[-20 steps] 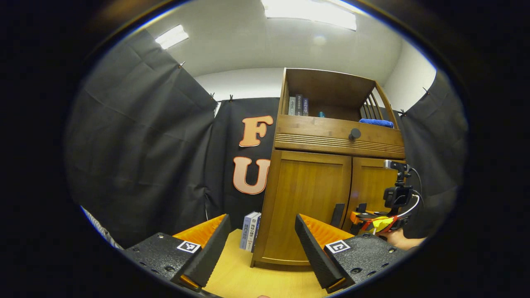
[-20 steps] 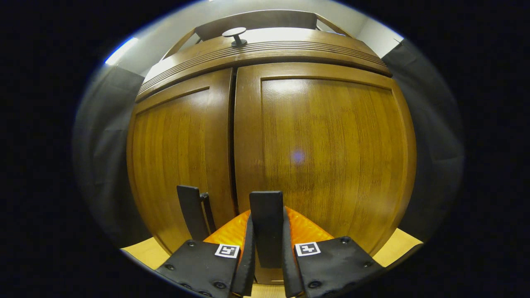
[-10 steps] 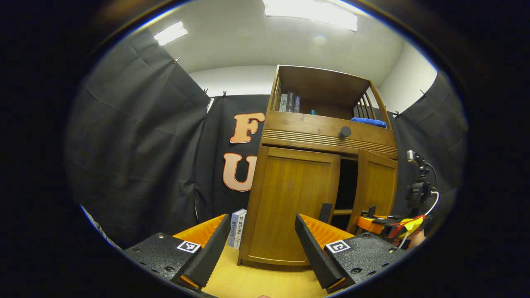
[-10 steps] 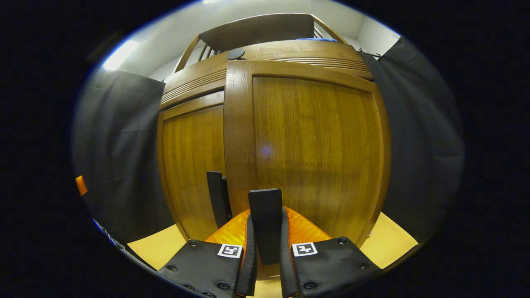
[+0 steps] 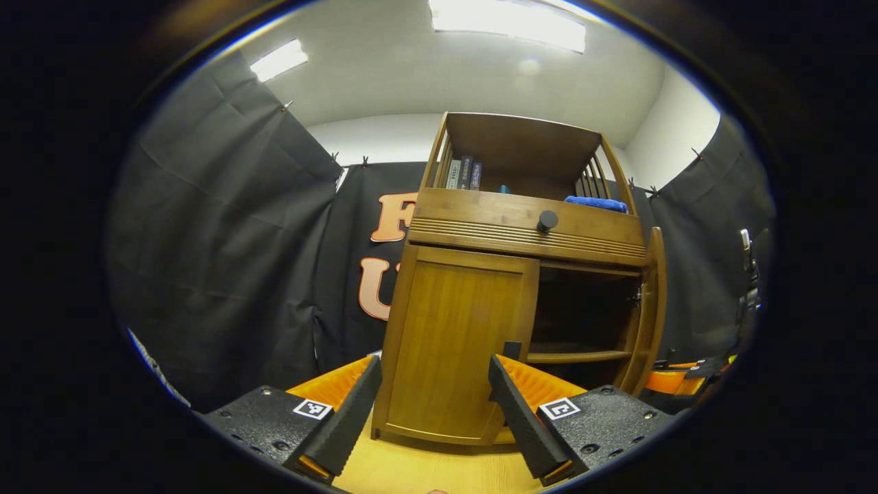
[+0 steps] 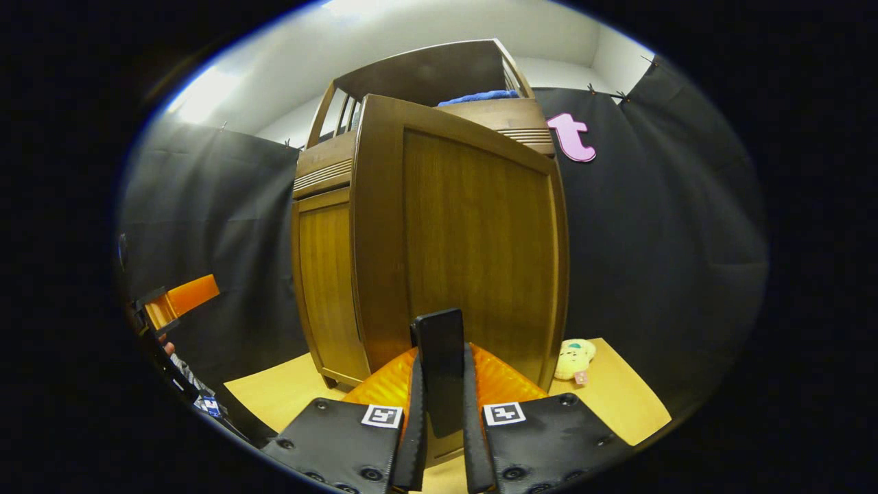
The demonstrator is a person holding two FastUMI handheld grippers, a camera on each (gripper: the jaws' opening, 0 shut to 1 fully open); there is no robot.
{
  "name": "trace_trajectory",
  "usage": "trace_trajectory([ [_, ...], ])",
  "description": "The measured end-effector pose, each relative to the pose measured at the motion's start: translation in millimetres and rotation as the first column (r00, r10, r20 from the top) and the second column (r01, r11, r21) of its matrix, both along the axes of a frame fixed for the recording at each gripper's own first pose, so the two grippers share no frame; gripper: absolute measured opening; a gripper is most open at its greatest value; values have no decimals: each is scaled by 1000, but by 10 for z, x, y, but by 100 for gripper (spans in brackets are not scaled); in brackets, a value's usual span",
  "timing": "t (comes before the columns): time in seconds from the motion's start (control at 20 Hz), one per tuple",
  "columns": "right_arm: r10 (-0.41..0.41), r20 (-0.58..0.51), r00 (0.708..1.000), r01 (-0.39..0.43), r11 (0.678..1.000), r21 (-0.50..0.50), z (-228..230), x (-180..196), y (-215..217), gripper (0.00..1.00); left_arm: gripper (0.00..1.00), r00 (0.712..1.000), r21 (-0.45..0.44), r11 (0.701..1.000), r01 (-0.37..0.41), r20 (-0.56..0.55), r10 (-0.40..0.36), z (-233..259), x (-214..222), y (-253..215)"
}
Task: Open the right door of the double-door shoe cabinet with the right hand, and open the left door with the left hand.
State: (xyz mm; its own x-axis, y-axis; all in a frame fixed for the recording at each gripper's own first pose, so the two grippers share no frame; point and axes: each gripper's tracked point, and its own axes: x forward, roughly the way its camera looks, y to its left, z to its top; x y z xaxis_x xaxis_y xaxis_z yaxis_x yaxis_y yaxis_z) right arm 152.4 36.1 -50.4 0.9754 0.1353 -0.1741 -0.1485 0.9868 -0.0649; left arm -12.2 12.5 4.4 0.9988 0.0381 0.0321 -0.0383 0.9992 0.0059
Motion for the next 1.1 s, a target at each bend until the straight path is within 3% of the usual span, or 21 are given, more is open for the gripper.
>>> trace_trajectory([
  [0.15,-18,-2,1000,18,1000,-3,22,-85,-97,25,95,1000,-11,1000,14,-8,-14,-91,42,-134],
  [0.2,-21,1,1000,21,1000,-5,35,-104,-136,30,95,1000,-17,1000,19,-6,-19,-105,55,-177],
  [0.25,-21,2,1000,21,1000,-4,53,-116,-154,25,92,1000,-18,1000,24,-7,-24,-134,68,-209],
  [0.35,-21,2,1000,21,1000,-16,57,-137,-199,25,95,999,2,1000,26,-22,-26,-211,121,-261],
  [0.4,-24,6,1000,24,999,-26,64,-152,-238,30,95,999,17,1000,24,-31,-24,-248,141,-284],
  [0.8,-116,54,992,122,985,-123,208,-147,-695,24,95,994,38,996,83,-70,-81,-455,306,-489],
  [0.85,-138,57,989,144,981,-129,211,-152,-753,22,92,993,39,995,96,-80,-92,-489,334,-533],
  [0.95,-157,70,985,163,982,-99,233,-164,-848,7,93,988,19,992,123,-94,-121,-571,422,-643],
  [1.0,-165,66,984,169,983,-77,219,-160,-881,30,94,986,5,991,135,-98,-134,-572,479,-694],
  [1.05,-172,66,983,176,982,-61,237,-171,-917,31,94,984,-5,989,149,-99,-148,-577,547,-748],
  [1.1,-174,62,983,177,983,-54,240,-177,-962,18,92,982,-13,987,162,-96,-163,-595,646,-793],
])
